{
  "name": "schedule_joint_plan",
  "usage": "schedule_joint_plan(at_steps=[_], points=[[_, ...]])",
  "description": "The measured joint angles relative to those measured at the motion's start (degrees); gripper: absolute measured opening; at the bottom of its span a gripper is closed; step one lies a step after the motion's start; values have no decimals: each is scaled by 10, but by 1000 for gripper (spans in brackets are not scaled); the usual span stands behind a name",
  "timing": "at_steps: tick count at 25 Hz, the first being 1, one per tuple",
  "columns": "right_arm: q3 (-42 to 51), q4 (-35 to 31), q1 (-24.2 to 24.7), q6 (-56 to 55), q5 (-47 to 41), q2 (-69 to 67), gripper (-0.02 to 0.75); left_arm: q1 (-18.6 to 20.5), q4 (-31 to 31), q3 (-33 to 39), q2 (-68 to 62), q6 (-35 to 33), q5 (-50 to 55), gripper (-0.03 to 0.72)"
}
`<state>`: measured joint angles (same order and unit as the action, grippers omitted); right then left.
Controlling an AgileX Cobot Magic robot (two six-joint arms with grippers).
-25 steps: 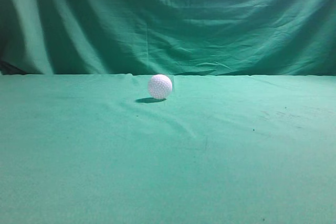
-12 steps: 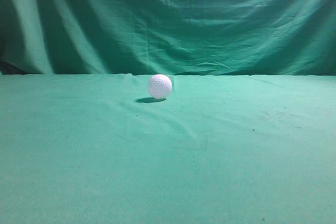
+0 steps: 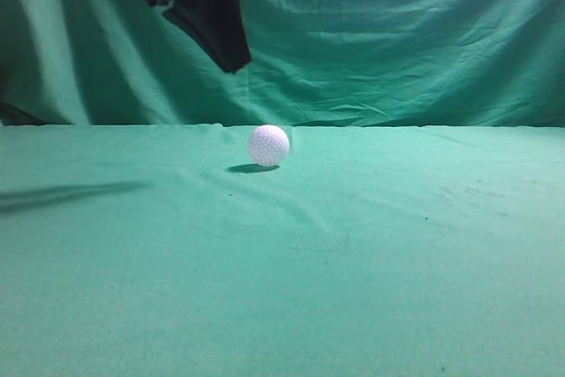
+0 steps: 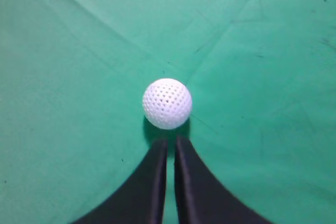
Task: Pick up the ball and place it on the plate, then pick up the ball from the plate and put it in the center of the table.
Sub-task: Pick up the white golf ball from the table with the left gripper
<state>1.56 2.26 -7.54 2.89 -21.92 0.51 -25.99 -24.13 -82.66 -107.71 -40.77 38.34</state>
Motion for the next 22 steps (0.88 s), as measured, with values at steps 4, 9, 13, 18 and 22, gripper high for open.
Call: schedule_joint_plan(at_steps=[4,9,13,18,22], points=[[0,0,0,0,0,0,0,0,8,-62,-47,3,29,244],[0,0,0,0,0,0,0,-3,-2,-93,-76,38,36,627],[0,0,0,0,0,0,0,-12,-3,-98,-97,45,36,642],[0,0,0,0,0,0,0,-16,-3,-99,-128,46,35,642],[0,0,0,0,0,0,0,-16,2,-111,-153,46,34,642]])
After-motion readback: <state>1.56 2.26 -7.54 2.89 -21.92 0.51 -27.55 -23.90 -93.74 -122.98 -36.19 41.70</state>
